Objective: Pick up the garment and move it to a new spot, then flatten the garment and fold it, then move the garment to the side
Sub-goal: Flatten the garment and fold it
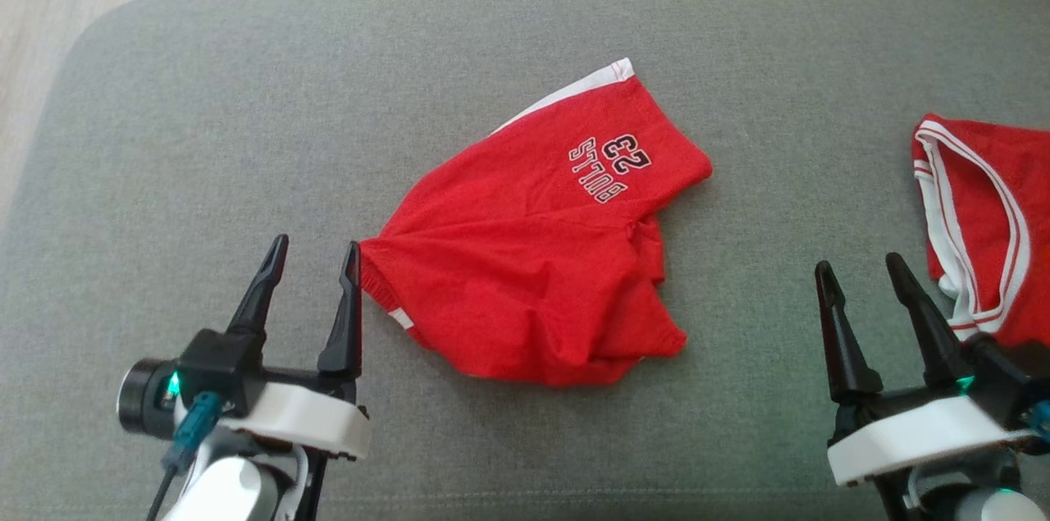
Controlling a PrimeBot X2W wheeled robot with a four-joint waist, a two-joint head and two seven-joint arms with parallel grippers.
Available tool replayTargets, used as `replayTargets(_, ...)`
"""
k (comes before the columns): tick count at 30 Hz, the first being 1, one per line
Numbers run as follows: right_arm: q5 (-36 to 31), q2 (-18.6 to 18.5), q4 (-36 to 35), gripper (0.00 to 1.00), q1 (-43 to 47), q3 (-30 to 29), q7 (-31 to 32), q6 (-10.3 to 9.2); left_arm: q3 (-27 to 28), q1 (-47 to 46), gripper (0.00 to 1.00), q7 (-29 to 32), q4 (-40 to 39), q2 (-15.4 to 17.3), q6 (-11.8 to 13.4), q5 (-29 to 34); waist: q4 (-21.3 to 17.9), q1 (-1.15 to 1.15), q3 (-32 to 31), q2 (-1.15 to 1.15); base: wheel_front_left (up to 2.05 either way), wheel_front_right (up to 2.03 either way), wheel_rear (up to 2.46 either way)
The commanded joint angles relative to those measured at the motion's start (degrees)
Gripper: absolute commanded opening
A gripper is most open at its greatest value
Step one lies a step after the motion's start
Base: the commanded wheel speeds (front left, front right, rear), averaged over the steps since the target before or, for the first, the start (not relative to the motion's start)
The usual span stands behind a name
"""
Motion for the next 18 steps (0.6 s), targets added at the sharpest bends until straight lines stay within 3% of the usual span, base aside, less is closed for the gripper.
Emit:
replayTargets(1,-0.5,-0.9,-2.3,1.00,-1.1,1.4,0.1,-0.03,2.2,-1.9,1.00,-0.8,-2.1,1.3,0.4,0.7,0.0,0.00,0.0,0.00,0.00,0.00,0.00)
replayTargets(7,-0.5,-2.0,-1.5,1.00,-1.1,3.1,1.9,-0.03,2.3,-2.0,1.00,-0.9,-2.2,1.1,0.5,0.6,0.2,0.00,0.1,0.00,0.00,0.00,0.00)
replayTargets(14,1.1,-7.6,6.1,1.00,-4.1,13.1,8.4,-0.03,2.1,-4.0,1.00,-1.0,-2.8,0.2,0.2,1.0,1.9,0.00,3.1,0.00,0.00,0.00,0.00)
replayTargets(18,1.6,-10.2,10.1,1.00,-7.9,18.0,9.1,-0.03,2.2,-5.2,1.00,-1.1,-2.5,-0.6,-0.3,1.1,3.2,0.00,5.0,0.00,0.00,0.00,0.00)
